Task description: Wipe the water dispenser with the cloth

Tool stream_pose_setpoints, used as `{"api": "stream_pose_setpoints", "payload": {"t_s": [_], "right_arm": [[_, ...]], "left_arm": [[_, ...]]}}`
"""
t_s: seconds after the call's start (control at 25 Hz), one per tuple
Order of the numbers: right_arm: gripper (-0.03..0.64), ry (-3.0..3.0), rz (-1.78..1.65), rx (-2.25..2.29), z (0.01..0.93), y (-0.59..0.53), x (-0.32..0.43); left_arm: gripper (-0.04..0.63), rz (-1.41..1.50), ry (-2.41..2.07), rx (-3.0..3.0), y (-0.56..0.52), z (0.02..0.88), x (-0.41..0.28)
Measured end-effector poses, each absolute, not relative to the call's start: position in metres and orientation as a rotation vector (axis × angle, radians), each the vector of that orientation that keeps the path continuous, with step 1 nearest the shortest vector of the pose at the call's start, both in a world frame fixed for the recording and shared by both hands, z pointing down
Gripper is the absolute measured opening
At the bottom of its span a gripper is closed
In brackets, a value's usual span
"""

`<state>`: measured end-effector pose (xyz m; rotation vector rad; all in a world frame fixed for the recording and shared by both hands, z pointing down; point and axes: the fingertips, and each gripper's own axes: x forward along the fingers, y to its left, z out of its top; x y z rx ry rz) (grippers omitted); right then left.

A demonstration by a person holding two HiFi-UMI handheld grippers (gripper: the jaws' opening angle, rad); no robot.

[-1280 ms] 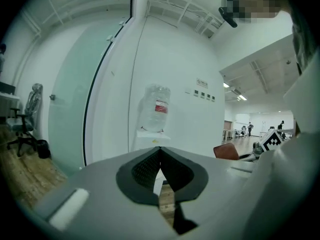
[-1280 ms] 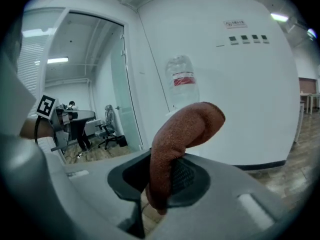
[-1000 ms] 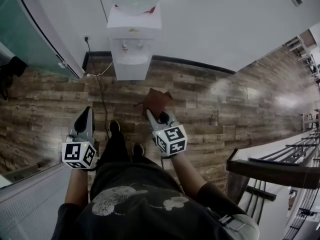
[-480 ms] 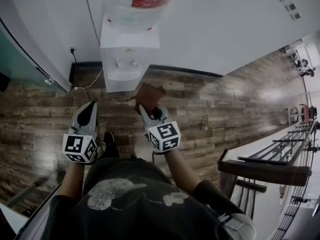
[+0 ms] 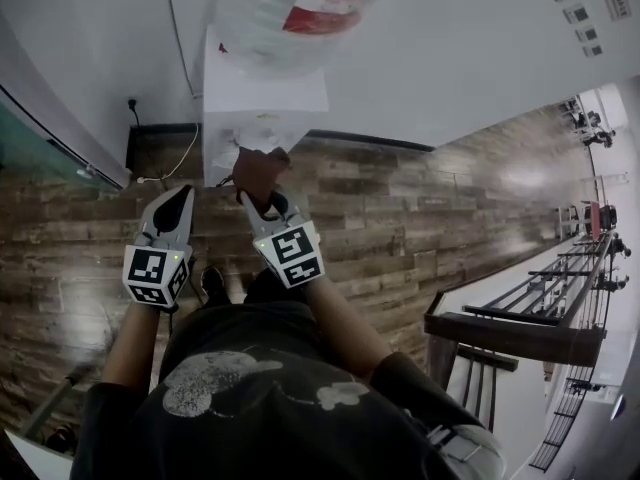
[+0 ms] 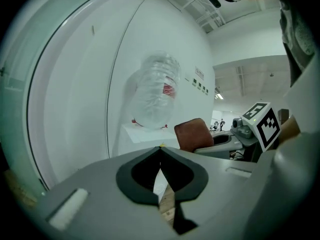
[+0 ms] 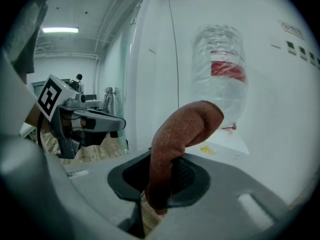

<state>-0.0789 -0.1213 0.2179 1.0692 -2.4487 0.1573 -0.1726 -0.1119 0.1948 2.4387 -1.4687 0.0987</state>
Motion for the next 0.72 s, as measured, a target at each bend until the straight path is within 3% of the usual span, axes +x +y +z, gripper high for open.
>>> {"api": "stream_pose_setpoints", "payload": {"t_s": [0.72], "right_arm": [[0.061, -2.451, 0.111, 0.648, 0.291, -0.227, -0.153]], "left_arm": [[0.018, 0.175, -1.669, 2.208, -0.189, 0.221, -0.173]]}}
